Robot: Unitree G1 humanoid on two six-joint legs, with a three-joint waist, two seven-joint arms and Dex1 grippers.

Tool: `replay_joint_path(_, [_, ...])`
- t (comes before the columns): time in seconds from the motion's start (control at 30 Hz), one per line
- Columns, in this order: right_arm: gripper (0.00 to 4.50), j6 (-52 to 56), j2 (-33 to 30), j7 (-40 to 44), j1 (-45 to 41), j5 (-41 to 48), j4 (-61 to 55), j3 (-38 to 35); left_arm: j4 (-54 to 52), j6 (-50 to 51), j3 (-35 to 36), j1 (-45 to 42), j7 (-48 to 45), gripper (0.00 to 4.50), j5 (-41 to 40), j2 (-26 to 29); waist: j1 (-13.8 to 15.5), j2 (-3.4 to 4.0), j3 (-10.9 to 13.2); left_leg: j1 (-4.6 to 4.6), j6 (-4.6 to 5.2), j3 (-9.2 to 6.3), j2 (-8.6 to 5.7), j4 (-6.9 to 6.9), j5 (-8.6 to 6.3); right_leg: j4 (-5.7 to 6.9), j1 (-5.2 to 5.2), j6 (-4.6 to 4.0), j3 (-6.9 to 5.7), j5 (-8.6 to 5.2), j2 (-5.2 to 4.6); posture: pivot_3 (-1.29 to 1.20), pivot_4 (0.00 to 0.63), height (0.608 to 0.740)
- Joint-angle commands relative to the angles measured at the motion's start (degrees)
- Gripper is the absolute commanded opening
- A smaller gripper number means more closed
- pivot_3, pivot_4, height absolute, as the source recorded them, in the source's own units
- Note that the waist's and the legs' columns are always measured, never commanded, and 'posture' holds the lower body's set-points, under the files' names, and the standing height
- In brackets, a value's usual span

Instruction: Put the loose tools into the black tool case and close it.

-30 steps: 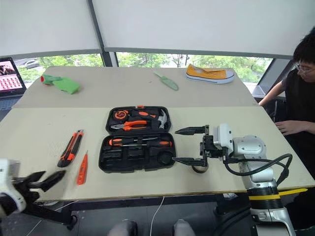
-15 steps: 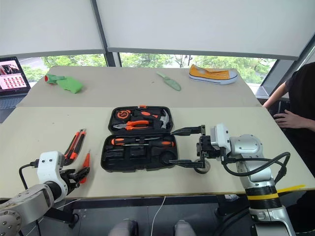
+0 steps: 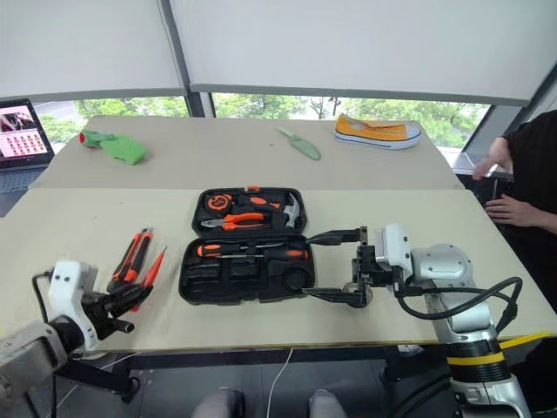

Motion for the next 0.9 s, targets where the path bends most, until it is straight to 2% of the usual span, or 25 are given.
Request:
replay_joint_path(0.03, [4.5, 1.2, -1.8, -1.6, 0.1, 1.5, -1.6, -3.0, 8.2, -15.3, -7.5, -8.7, -20.8, 0.45, 9.2, 6.1, 0.5, 0.07, 0.0, 0.0, -0.02, 0.02, -0.02, 0.01, -0.01, -0.05, -0.02, 0.01, -0.01, 0.0, -0.03, 0.0, 0.15, 0.74])
replay_joint_path(0.17, [4.5, 3.1, -3.6, -2.0, 0.2, 1.3, -1.8, -2.9, 21.1, -24.4, -22.3, -25.1, -35.7, 0.45, 20.3, 9.3, 0.7, 0.09, 0.1, -0.06, -0.01, 0.07, -0.03, 0.06, 0.0, -0.22, 0.04, 0.11, -0.03, 0.11, -0.07, 0.0, 0.15, 0.74])
replay_joint_path(0.23, [4.5, 4.0, -4.2, -2.3, 0.3, 1.3, -2.4, -2.9, 26.6, -26.8, -27.6, -32.1, -39.4, 0.45, 24.7, 8.3, 0.5, 0.07, 0.1, -0.24, 0.03, 0.07, -0.05, 0.09, 0.02, -0.21, 0.06, 0.17, -0.02, 0.15, -0.05, 0.0, 0.15, 0.74])
replay_joint_path(0.3, [4.5, 4.5, -4.6, -3.1, 1.1, 1.3, -3.4, -3.5, 32.7, -29.6, -33.3, -40.0, -41.9, 0.45, 30.4, 6.1, 0.3, 0.08, 0.1, -0.38, 0.56, 0.03, -0.03, 0.11, 0.34, -0.21, -0.01, 0.49, -0.02, 0.3, 0.01, 0.0, 0.15, 0.74])
replay_joint_path(0.4, [4.5, 5.1, -5.0, -4.5, 2.3, 1.3, -5.0, -4.3, 39.5, -32.7, -39.4, -48.0, -43.9, 0.45, 37.8, 3.8, 0.4, 0.07, 0.1, -0.54, 0.59, -0.14, 0.01, 0.12, 0.35, -0.15, -0.09, 0.62, -0.02, 0.3, 0.21, 0.0, 0.15, 0.74])
replay_joint_path(0.53, [4.5, 5.3, -5.2, -6.4, 5.4, 1.4, -7.6, -5.3, 44.0, -34.2, -43.8, -53.6, -45.9, 0.45, 43.4, 1.7, 0.4, 0.07, 0.1, -0.58, 0.65, -0.22, 0.1, 0.1, 0.3, -0.14, -0.13, 0.6, 0.01, 0.28, 0.4, 0.0, 0.15, 0.74])
replay_joint_path(0.67, [4.5, 5.4, -5.2, -7.7, 6.9, 1.4, -8.8, -5.6, 44.0, -35.4, -45.0, -53.9, -48.0, 0.45, 45.7, 1.6, 0.4, 0.07, 0.1, -0.58, 0.65, -0.22, 0.1, 0.15, 0.29, -0.09, -0.11, 0.61, 0.02, 0.27, 0.38, 0.0, 0.15, 0.74])
replay_joint_path(0.9, [4.5, 5.5, -4.9, -8.8, 7.5, 1.4, -9.4, -5.2, 41.4, -31.6, -45.5, -53.6, -46.0, 0.45, 49.5, 0.9, 0.4, 0.07, 0.1, -0.57, 0.65, -0.26, 0.13, 0.49, 0.3, 0.11, -0.02, 0.65, 0.03, 0.26, 0.38, 0.0, 0.15, 0.74])
